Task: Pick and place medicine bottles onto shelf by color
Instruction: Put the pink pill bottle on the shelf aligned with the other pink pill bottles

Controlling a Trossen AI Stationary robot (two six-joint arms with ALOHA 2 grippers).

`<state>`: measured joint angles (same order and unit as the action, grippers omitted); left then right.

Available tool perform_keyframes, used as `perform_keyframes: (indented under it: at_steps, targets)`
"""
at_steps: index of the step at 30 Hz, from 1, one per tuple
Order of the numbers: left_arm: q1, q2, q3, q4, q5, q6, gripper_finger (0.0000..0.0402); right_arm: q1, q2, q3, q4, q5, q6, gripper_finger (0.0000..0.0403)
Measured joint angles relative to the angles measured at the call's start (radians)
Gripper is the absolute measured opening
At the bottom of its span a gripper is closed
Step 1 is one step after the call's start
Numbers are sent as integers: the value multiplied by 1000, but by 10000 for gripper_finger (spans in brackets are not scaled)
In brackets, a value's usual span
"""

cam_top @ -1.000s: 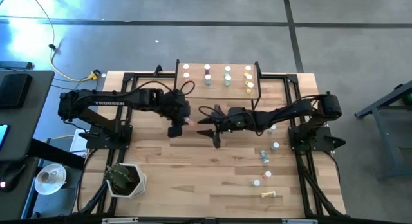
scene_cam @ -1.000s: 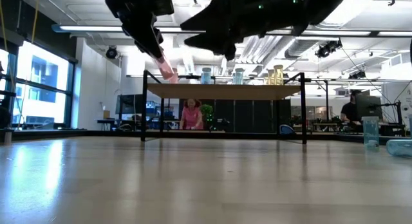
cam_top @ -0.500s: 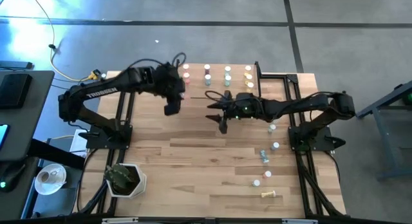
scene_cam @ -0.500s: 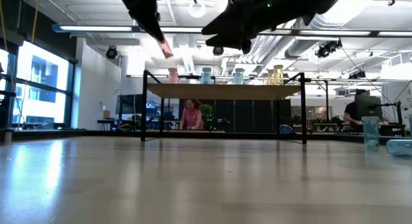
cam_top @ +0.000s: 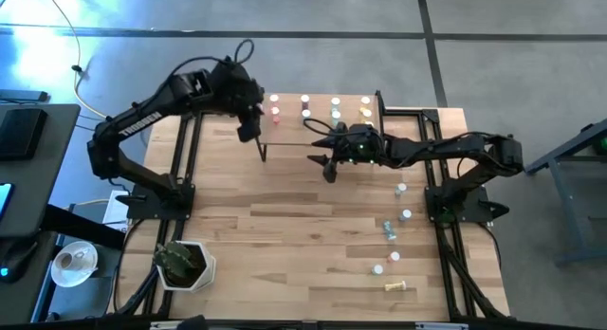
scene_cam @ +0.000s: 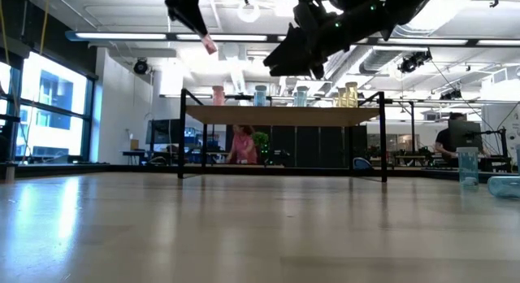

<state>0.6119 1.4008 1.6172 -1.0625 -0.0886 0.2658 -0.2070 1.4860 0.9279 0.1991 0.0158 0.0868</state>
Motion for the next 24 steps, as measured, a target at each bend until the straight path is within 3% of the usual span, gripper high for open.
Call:
perform_keyframes:
  at_steps: [12, 17, 24]
  targets:
    - [59, 254, 401, -295, 10, 6, 115, -3, 0, 0, -30, 0, 2, 206]
    - [60, 325, 420, -346, 83, 36, 115, -2, 0, 0, -40, 0, 2, 206]
    - [48, 401, 420, -424, 77, 51, 115, -2, 0, 0, -46, -1, 9, 206]
